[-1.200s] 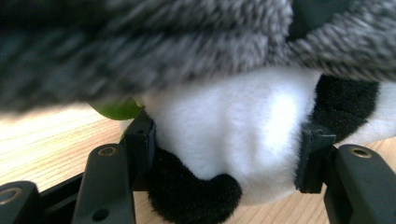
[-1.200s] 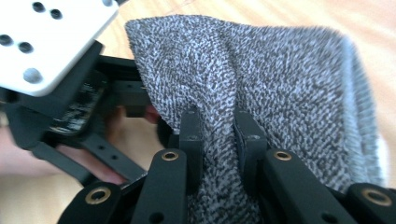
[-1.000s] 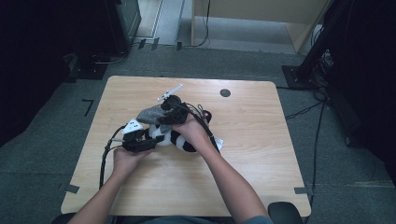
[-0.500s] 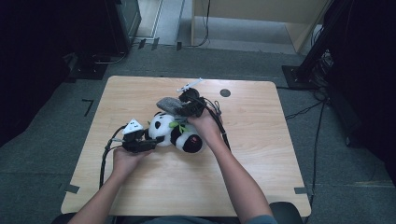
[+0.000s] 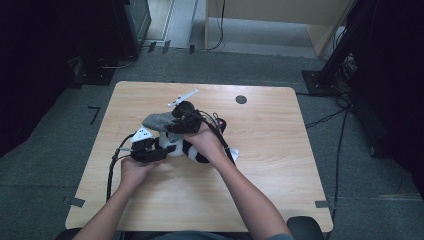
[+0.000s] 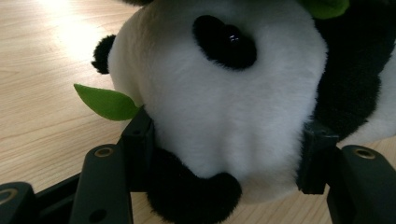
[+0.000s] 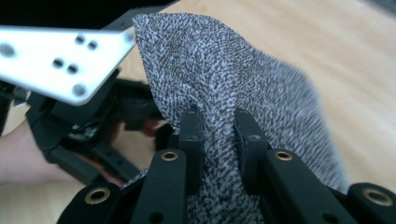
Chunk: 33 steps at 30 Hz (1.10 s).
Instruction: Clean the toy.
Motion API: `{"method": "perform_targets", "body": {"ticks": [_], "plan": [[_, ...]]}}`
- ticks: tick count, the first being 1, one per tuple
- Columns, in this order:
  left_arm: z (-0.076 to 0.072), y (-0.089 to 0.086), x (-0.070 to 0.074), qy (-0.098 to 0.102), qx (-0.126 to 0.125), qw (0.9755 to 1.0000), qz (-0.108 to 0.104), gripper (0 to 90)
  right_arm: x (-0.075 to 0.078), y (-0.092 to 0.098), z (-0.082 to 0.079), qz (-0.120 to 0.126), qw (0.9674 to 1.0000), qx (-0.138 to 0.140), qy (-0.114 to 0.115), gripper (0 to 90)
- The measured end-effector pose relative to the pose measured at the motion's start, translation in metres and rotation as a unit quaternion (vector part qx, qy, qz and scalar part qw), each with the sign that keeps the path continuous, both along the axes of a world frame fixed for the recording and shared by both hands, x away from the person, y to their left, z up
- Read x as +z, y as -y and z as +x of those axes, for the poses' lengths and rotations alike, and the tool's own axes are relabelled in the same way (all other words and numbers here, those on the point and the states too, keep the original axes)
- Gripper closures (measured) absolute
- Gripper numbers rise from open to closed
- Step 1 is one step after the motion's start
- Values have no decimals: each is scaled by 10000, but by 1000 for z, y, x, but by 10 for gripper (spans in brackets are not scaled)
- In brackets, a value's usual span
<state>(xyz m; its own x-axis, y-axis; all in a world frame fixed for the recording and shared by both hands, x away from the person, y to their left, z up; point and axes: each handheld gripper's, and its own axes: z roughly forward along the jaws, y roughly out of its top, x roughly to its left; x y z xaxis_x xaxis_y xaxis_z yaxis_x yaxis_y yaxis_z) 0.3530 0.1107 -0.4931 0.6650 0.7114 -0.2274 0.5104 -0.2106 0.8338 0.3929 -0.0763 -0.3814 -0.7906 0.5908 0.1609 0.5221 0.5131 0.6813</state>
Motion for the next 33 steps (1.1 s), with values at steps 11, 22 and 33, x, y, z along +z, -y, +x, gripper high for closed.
{"method": "perform_targets", "body": {"ticks": [11, 22, 33], "plan": [[-1, 2, 2, -72, 117, 9999, 21, 384, -19, -13, 0, -623, 9978, 238, -57, 773], [-1, 2, 2, -52, 69, 9999, 96, 391, -13, 22, 17, -471, 9985, -254, 76, 774], [0, 0, 0, -42, -37, 10000, 78, 386, -23, 64, 37, -479, 9946, -922, -90, 773]]}}
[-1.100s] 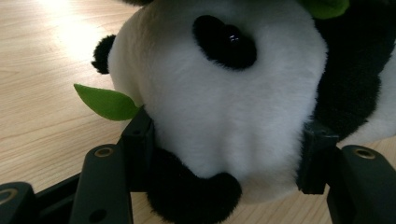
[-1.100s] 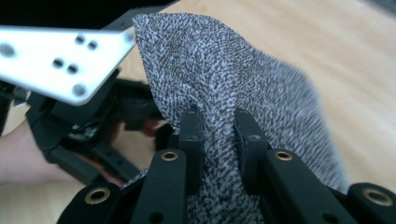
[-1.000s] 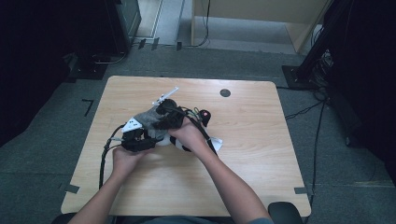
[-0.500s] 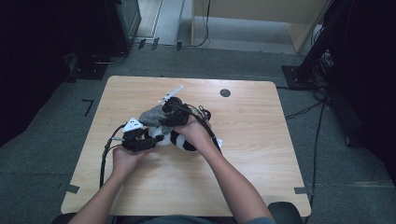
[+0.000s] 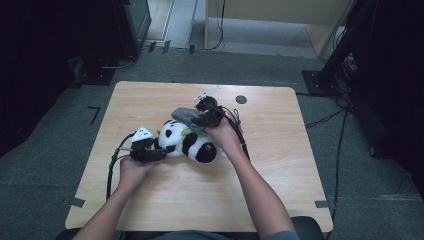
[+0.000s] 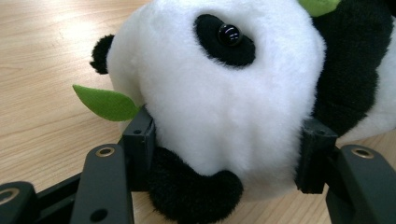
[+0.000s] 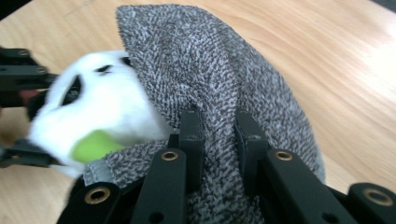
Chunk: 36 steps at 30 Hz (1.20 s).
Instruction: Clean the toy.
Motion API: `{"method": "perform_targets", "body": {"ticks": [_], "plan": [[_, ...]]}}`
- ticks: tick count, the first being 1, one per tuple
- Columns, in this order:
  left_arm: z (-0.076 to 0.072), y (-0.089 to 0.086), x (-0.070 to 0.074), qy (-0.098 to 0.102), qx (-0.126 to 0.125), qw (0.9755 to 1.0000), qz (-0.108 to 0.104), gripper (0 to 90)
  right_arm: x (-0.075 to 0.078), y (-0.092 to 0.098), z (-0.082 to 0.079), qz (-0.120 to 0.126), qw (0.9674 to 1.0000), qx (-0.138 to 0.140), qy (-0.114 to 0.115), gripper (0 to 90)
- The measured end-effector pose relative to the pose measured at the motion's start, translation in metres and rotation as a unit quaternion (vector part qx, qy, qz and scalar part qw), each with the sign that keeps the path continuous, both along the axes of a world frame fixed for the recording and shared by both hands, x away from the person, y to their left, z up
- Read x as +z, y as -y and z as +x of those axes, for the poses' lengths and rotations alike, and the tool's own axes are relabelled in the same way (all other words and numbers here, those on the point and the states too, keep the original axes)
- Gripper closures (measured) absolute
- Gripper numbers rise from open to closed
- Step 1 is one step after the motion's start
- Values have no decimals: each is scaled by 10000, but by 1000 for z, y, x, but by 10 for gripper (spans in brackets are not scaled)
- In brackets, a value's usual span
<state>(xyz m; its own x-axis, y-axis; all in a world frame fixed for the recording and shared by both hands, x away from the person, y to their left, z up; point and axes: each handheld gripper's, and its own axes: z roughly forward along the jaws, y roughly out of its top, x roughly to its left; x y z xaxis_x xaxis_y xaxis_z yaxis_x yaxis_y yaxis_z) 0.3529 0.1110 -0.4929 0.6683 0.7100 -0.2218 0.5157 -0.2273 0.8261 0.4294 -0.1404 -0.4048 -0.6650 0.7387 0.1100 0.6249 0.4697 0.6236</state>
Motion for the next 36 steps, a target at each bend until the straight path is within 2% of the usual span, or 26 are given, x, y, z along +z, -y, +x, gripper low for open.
{"method": "perform_targets", "body": {"ticks": [5, 8, 13, 18, 20, 24, 26, 30, 32, 34, 36], "plan": [[0, -1, -1, -11, -28, 10000, -19, 382, 8, 13, 3, -184, 9992, -298, 174, 773], [0, -1, -1, -13, -23, 10000, -22, 379, 19, 21, 0, 125, 9992, -329, 213, 774], [0, -1, -1, -12, -9, 10000, -11, 377, 40, 22, -16, 456, 9975, -144, 511, 774], [0, -1, -1, -20, -2, 10000, -29, 375, 60, 25, -23, 540, 9952, -51, 816, 773], [0, -1, -1, -20, -5, 10000, -24, 375, 62, 26, -24, 570, 9953, -57, 780, 773], [0, -1, -1, -22, -15, 10000, -10, 375, 51, 17, -30, 522, 9970, 177, 549, 774], [0, -1, -1, -29, -13, 10000, -12, 375, 40, 12, -33, 543, 9970, 256, 480, 773], [0, -1, -1, -28, -21, 10000, 17, 374, 13, 0, -35, 563, 9972, 472, 154, 773], [-1, -1, -1, -21, -30, 10000, 56, 375, 4, -2, -36, 644, 9964, 530, 146, 773], [-1, -1, -1, -24, -21, 10000, 32, 376, 0, -1, -34, 658, 9964, 515, 148, 773], [-1, 0, -1, -35, -7, 10000, 20, 378, 0, 2, -32, 508, 9975, 439, 212, 773]]}}
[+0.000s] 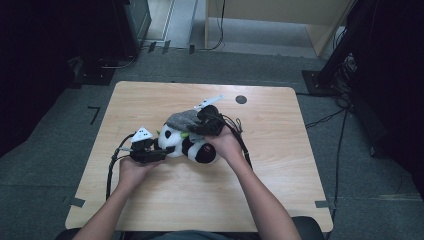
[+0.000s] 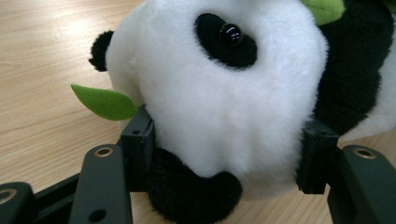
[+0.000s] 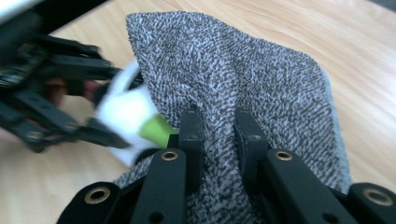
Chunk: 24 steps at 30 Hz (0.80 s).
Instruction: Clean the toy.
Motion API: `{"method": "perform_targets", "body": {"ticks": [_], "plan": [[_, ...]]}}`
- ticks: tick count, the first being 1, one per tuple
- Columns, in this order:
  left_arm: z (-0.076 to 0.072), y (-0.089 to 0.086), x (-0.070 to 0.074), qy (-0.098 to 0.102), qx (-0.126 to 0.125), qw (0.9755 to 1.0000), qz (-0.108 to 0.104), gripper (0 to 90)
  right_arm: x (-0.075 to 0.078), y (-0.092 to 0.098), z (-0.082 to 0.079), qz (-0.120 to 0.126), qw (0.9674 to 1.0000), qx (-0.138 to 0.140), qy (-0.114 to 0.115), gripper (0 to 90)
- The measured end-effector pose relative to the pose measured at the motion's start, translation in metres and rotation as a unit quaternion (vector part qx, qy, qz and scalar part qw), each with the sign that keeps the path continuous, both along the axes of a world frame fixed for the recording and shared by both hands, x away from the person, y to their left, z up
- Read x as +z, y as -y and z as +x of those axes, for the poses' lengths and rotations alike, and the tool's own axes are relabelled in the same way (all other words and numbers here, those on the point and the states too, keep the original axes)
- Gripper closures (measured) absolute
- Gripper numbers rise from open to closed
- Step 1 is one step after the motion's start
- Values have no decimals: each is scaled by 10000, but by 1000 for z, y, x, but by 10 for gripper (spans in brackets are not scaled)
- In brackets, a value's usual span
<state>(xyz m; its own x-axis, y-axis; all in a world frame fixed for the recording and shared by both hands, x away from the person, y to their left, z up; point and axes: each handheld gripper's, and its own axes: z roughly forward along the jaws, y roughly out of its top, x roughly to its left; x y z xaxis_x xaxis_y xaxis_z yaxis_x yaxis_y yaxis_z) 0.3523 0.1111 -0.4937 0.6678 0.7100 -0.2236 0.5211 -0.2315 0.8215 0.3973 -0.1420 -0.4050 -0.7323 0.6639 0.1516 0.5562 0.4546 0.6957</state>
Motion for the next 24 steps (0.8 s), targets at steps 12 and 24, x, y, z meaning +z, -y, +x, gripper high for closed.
{"method": "perform_targets", "body": {"ticks": [12, 24], "plan": [[1, -1, 0, -28, -27, 10000, -48, 378, -3, 46, 14, -198, 9975, -679, 31, 774], [1, -2, 0, -25, -36, 10000, -33, 376, 20, 66, 9, -268, 9938, -1003, 396, 773]]}}
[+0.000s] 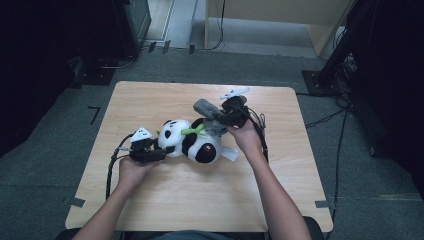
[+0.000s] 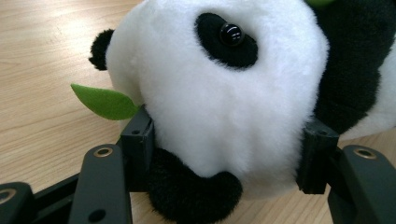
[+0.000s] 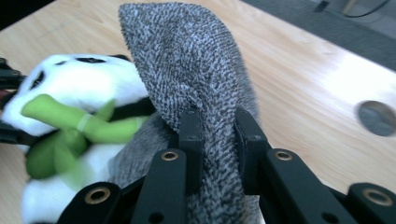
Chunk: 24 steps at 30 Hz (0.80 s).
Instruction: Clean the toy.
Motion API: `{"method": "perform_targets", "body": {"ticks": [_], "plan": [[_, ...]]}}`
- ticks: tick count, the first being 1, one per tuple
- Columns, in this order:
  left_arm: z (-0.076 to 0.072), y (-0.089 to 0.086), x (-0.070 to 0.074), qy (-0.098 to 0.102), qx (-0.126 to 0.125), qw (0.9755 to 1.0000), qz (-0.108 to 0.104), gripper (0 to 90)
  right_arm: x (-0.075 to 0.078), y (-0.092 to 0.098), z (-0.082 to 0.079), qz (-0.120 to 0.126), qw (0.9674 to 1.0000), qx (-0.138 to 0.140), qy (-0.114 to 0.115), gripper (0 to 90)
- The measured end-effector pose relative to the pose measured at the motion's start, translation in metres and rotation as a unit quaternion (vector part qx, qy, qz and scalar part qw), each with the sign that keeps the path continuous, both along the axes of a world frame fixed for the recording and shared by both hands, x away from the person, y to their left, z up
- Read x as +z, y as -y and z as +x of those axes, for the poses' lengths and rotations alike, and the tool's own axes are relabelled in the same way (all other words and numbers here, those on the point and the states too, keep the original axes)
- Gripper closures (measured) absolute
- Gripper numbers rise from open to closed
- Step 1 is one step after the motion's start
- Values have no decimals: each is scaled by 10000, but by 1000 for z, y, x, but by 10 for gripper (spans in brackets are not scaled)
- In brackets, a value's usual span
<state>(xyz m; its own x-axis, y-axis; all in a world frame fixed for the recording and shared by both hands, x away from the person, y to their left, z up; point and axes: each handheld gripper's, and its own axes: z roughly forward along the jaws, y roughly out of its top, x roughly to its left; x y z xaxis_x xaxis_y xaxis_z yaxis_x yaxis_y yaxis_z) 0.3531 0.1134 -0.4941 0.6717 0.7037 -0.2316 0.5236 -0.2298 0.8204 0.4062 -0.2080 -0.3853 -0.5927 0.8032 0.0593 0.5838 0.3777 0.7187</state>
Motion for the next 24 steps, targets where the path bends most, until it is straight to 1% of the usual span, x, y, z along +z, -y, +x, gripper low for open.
{"method": "perform_targets", "body": {"ticks": [1, 2, 6, 7, 9, 10, 12, 13, 15, 17, 19, 21, 23, 24], "plan": [[0, 0, 0, -7, 4, 10000, -8, 376, 2, 4, -2, 2, 10000, -54, 7, 774], [0, 0, 0, -10, 13, 10000, -12, 376, 5, 8, -3, 62, 10000, -69, 14, 774], [0, 0, 0, -39, 17, 10000, -12, 377, 16, 23, -13, 476, 9988, -51, 130, 773], [0, 0, 1, -48, 27, 10000, -21, 377, 19, 25, -16, 519, 9985, -22, 160, 774], [0, 1, 1, -55, 43, 10000, -31, 377, 19, 23, -24, 649, 9976, 153, 208, 773], [0, 1, 1, -55, 48, 10000, -28, 377, 17, 22, -26, 633, 9975, 233, 206, 773], [1, 1, 1, -55, 57, 10000, -28, 377, 8, 14, -32, 496, 9975, 455, 204, 773], [1, 1, 1, -56, 61, 10000, -28, 376, 4, 11, -34, 454, 9974, 512, 214, 772], [1, 1, 1, -60, 68, 10000, -31, 376, -9, 5, -36, 565, 9960, 683, 67, 772], [1, 1, 1, -76, 70, 9999, -33, 376, -21, -1, -35, 629, 9949, 785, -85, 772], [1, 1, 1, -102, 68, 9999, -17, 376, -32, -5, -33, 770, 9929, 849, -325, 771], [1, 0, 1, -125, 67, 9999, -28, 375, -39, -3, -33, 1020, 9905, 848, -367, 771], [1, 1, 1, -136, 64, 9999, -47, 374, -41, 2, -32, 1151, 9887, 826, -482, 770], [1, 1, 1, -143, 58, 9999, -44, 374, -42, 4, -31, 1175, 9884, 819, -508, 770]]}}
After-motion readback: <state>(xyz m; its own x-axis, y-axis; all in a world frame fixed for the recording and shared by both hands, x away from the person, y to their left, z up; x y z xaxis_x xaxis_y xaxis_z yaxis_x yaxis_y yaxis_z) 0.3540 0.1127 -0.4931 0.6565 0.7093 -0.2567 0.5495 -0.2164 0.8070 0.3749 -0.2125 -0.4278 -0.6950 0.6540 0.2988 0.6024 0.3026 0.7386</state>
